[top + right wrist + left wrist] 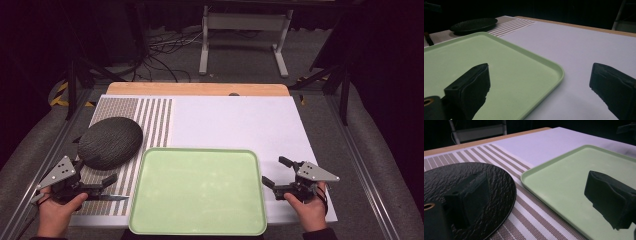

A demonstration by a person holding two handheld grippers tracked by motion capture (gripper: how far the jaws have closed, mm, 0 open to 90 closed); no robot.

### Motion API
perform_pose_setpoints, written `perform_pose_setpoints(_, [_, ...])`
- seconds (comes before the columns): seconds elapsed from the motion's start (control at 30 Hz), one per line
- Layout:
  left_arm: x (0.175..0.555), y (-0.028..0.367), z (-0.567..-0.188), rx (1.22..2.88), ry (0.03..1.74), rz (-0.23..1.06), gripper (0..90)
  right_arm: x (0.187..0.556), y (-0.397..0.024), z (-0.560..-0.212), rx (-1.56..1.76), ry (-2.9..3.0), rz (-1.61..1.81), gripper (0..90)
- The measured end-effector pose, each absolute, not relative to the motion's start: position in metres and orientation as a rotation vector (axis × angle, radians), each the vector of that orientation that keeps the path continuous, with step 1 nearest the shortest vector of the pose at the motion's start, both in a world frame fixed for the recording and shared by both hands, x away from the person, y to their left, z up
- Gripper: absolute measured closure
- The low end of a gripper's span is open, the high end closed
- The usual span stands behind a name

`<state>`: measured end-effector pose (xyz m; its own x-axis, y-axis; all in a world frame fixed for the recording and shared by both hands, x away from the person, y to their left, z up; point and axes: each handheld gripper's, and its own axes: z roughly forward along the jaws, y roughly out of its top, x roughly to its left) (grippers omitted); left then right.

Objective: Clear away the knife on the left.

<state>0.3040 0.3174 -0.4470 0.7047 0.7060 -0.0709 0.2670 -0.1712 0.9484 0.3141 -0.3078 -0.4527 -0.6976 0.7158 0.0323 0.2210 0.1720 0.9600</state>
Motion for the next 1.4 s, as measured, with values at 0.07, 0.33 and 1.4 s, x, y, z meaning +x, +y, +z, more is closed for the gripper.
perform_pose_setpoints(0.07, [0.305,0.317,-0.446,1.761,0.772,0.471,6.9,0.314,-0.308,-0.453,0.885,2.027,1.546,4.2])
perform_pose_setpoints(0.33, [0.306,0.317,-0.444,1.764,0.767,0.464,6.4,0.313,-0.309,-0.453,0.886,2.020,1.552,4.2])
perform_pose_setpoints(1.4, [0.319,0.305,-0.412,2.187,0.726,0.381,6.2,0.313,-0.316,-0.450,0.891,1.998,1.580,5.1])
